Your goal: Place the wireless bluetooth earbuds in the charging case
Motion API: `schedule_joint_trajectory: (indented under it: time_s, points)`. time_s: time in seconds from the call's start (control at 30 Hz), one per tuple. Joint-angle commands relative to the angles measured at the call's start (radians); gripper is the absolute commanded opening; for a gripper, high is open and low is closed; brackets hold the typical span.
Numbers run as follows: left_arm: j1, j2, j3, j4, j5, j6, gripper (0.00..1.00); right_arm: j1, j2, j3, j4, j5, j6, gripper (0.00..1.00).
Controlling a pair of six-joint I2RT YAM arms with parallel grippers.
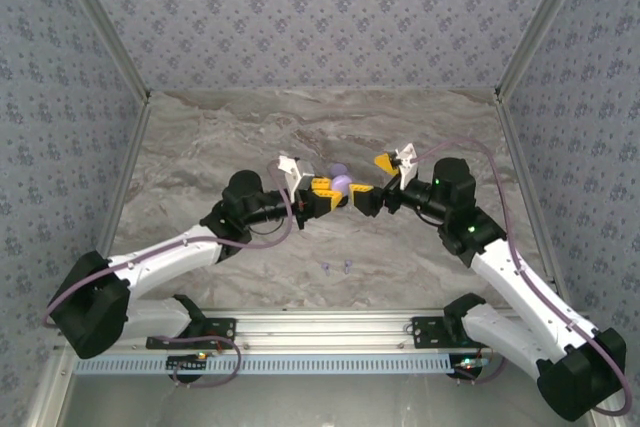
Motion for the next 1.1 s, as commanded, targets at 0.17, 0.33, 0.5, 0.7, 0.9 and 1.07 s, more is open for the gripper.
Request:
schedule_joint_trajectory:
  time_s: [0.17,0.33,0.5,0.7,0.9,1.07]
  points:
    - [-0.014,-0.028,0.007,0.066,0.010,0.045,0.13,-0.004,0.028,0.019,0.031,-0.005,0.059,1.00]
    - [-0.015,-0.025,0.011,0.064,0.020,0.050,0.12,-0.011,0.058,0.049,0.021,0.006,0.070,1.00]
    - [-0.016,-0.024,0.009,0.059,0.020,0.056,0.12,-0.025,0.100,0.080,0.023,-0.006,0.077,1.00]
    - [-0.016,-0.029,0.011,0.045,0.013,0.064,0.12,-0.033,0.136,0.099,0.042,-0.030,0.088,1.00]
    - [-0.016,-0.037,-0.007,0.035,-0.030,0.072,0.11,-0.044,0.084,0.090,0.047,-0.054,0.098,1.00]
    - [-0.016,-0.060,-0.054,0.024,-0.106,0.084,0.11,-0.045,-0.027,0.099,-0.105,-0.010,0.140,1.00]
